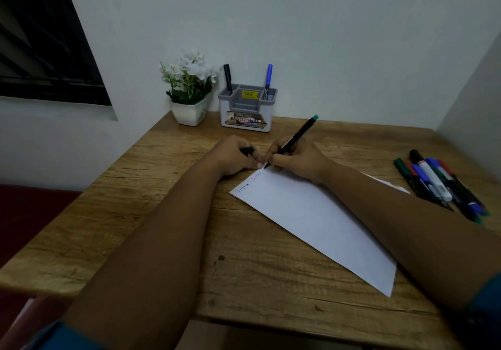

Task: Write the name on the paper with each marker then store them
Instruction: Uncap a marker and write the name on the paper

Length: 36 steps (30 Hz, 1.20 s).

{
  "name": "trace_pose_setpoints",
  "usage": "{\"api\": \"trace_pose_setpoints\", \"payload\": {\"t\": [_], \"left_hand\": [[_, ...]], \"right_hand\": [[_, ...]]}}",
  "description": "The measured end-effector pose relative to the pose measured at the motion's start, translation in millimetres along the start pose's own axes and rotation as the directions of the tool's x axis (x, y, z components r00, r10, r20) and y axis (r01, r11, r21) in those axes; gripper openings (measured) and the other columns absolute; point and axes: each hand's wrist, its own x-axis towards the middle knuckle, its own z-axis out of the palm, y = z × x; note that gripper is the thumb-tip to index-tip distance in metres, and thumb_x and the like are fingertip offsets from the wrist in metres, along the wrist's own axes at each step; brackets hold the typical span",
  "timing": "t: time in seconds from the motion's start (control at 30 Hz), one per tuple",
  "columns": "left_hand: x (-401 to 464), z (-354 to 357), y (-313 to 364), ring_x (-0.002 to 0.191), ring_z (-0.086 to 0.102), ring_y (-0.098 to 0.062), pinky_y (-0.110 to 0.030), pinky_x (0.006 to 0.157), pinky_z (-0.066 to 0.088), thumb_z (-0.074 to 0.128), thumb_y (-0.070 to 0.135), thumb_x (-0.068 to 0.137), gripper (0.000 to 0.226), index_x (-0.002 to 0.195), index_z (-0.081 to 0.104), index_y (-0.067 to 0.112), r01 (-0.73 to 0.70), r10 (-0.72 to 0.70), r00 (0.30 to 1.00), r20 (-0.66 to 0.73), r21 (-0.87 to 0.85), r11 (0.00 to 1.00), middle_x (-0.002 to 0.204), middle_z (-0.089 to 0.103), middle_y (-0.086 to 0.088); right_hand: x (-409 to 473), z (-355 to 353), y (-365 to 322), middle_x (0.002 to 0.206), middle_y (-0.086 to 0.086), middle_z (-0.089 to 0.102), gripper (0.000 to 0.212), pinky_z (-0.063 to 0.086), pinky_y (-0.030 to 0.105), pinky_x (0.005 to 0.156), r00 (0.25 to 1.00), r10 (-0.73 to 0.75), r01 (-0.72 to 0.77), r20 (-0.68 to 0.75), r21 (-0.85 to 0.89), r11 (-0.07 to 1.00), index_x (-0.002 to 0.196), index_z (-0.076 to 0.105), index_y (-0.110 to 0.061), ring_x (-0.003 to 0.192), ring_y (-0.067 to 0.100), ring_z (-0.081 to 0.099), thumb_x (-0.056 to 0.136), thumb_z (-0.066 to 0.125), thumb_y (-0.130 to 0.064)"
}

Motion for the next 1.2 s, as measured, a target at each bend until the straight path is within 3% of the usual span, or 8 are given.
{"api": "trace_pose_setpoints", "payload": {"t": [0.13,0.43,0.6,0.73,0.83,0.9,1.03,1.2], "left_hand": [[-0.6,-0.6,2.4,0.077,0.059,-0.003,-0.02,0.069,0.044,0.081,0.014,0.074,0.016,0.089,0.076,0.016,0.022,-0.022,1.0,0.006,0.001,1.0,0.079,0.069,0.011],[-0.7,-0.5,2.7,0.084,0.062,-0.009,-0.026,0.081,0.049,0.081,0.013,0.074,0.014,0.087,0.076,0.016,0.028,-0.028,1.0,0.004,-0.004,1.0,0.084,0.071,0.006],[-2.0,-0.4,2.9,0.089,0.064,-0.009,-0.026,0.085,0.049,0.081,0.013,0.074,0.014,0.086,0.076,0.019,0.029,-0.028,0.999,0.016,-0.012,1.0,0.087,0.073,0.005],[-2.1,-0.9,3.3,0.082,0.061,-0.009,-0.026,0.079,0.049,0.081,0.013,0.073,0.015,0.086,0.077,0.018,0.046,-0.046,0.999,0.005,-0.015,0.999,0.083,0.071,0.006],[-1.7,-1.2,3.8,0.087,0.061,-0.012,-0.032,0.085,0.051,0.081,0.015,0.073,0.016,0.088,0.076,0.018,0.051,-0.051,0.999,0.006,-0.002,0.999,0.088,0.071,0.004],[-2.2,-1.0,4.0,0.09,0.063,-0.013,-0.033,0.09,0.051,0.081,0.015,0.074,0.015,0.088,0.076,0.018,0.051,-0.051,0.999,0.009,0.0,0.999,0.088,0.072,0.004],[-3.5,-1.3,3.8,0.092,0.064,-0.014,-0.031,0.09,0.05,0.08,0.012,0.075,0.013,0.086,0.077,0.019,0.041,-0.041,0.999,0.014,-0.014,0.999,0.089,0.074,0.003],[-3.9,-0.7,4.2,0.082,0.062,-0.006,-0.024,0.078,0.048,0.08,0.012,0.075,0.012,0.084,0.077,0.02,0.038,-0.038,0.999,0.01,-0.019,0.999,0.085,0.073,0.004]], "right_hand": [[1.4,-1.3,-0.2,0.09,0.003,0.076,0.007,0.053,0.035,0.089,0.998,-0.012,0.017,0.064,-0.089,0.996,0.086,0.074,-0.008,0.094,0.021,0.068,0.083,0.069,-0.011],[3.9,-1.1,3.5,0.076,-0.011,0.072,0.004,0.054,0.031,0.084,0.999,-0.021,0.023,0.025,-0.099,0.995,0.082,0.073,-0.008,0.077,0.003,0.064,0.082,0.07,-0.009],[3.3,-2.3,3.0,0.083,0.008,0.074,0.013,0.055,0.044,0.091,0.999,0.04,-0.04,-0.006,-0.003,0.999,0.073,0.073,-0.015,0.082,0.015,0.066,0.083,0.068,-0.007],[2.0,-0.8,2.6,0.084,0.009,0.075,0.012,0.057,0.041,0.09,0.999,0.015,-0.015,0.029,0.008,1.0,0.077,0.075,-0.015,0.083,0.019,0.07,0.083,0.07,-0.006],[3.5,-1.4,4.2,0.086,0.002,0.076,0.005,0.055,0.036,0.089,0.998,-0.009,0.013,0.061,-0.062,0.998,0.081,0.075,-0.013,0.091,0.021,0.07,0.082,0.071,-0.01],[4.8,-2.2,5.6,0.082,-0.002,0.075,0.008,0.054,0.032,0.084,0.998,-0.001,0.006,0.056,-0.086,0.996,0.078,0.075,-0.015,0.083,0.015,0.068,0.081,0.07,-0.01],[6.0,-4.4,9.6,0.078,0.017,0.067,0.025,0.048,0.03,0.072,0.998,0.056,-0.049,-0.033,0.172,0.984,0.063,0.07,-0.018,0.069,0.014,0.059,0.082,0.066,-0.002],[7.4,-5.3,13.6,0.079,0.008,0.073,0.019,0.054,0.033,0.079,0.999,0.035,-0.035,0.004,0.04,0.999,0.068,0.072,-0.019,0.072,0.008,0.064,0.08,0.068,-0.006]]}}
